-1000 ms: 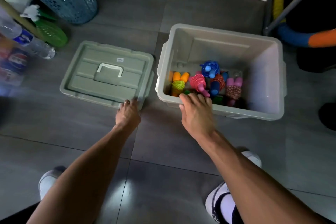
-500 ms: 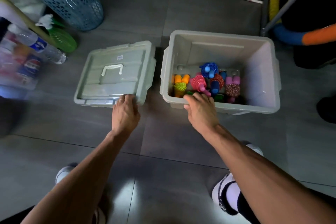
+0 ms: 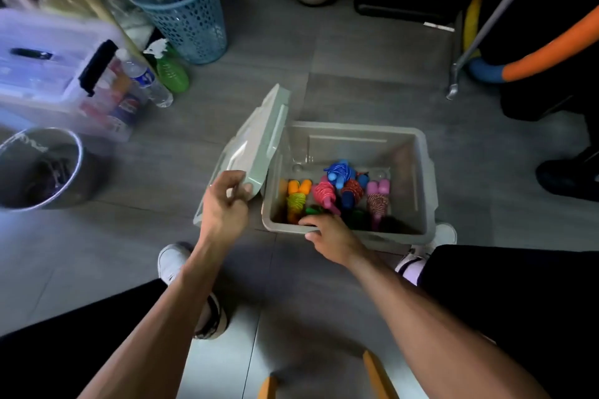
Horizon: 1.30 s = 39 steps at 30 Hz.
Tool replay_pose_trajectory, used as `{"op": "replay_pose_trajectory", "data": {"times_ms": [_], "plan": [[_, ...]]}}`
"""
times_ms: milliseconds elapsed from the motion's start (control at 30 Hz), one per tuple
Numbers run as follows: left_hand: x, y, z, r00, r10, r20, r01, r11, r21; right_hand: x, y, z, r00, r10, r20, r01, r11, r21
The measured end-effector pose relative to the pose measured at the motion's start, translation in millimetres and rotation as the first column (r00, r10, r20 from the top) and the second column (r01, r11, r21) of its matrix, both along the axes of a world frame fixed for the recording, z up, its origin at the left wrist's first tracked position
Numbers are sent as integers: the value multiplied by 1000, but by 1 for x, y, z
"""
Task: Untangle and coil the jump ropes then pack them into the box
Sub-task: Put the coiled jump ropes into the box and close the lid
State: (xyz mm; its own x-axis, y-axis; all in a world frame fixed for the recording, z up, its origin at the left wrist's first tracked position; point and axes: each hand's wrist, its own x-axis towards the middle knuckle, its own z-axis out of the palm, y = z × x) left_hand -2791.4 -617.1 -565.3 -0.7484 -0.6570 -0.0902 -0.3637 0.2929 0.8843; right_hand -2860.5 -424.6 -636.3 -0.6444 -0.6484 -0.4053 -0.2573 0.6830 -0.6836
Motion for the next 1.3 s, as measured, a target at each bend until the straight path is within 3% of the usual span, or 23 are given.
{"op": "replay_pose_trajectory", "data": {"times_ms": [100, 200, 267, 333, 433, 533, 633, 700, 800, 867, 1000, 1067, 1167, 1300], "plan": [[30, 19, 7, 997, -75, -17, 75, 997, 21, 5, 18, 16, 987, -131, 98, 141, 985, -97], [42, 47, 12, 991, -118, -63, 121, 992, 44, -2, 37, 58, 854, -331, 401, 440, 871, -218], [44, 70, 14, 985, -155, -81, 153, 988, -25, -4, 49, 89, 744, -358, 565, 559, 796, -232], [46, 95, 15, 960, -266, -89, 247, 952, -179, -5, 61, 113, 699, -330, 634, 585, 774, -243], [50, 124, 15, 888, -458, -47, 420, 846, -328, -1, 81, 130, 736, -313, 600, 558, 782, -276], [45, 136, 12, 838, -544, -37, 487, 777, -398, 3, 105, 124, 740, -402, 539, 603, 752, -267], [40, 141, 5, 783, -617, 79, 586, 690, -425, 5, 124, 114, 681, -491, 544, 678, 704, -213], [40, 137, -6, 783, -579, 227, 613, 658, -436, 0, 135, 104, 591, -574, 567, 771, 609, -188], [40, 122, -24, 816, -448, 364, 573, 706, -416, -12, 155, 92, 533, -675, 511, 837, 512, -196], [34, 118, -30, 828, -416, 377, 549, 740, -389, -19, 167, 86, 566, -720, 401, 821, 538, -191], [14, 134, -37, 838, -433, 334, 544, 711, -444, -33, 183, 60, 595, -774, 216, 804, 579, -137], [5, 143, -40, 846, -413, 337, 529, 726, -439, -36, 189, 46, 601, -777, 187, 797, 601, -65], [-8, 158, -42, 812, -333, 479, 533, 757, -378, -34, 194, 26, 667, -728, 156, 725, 683, 89], [-25, 175, -43, 742, -375, 555, 613, 714, -337, -29, 193, 13, 656, -735, 172, 729, 676, 108]]}}
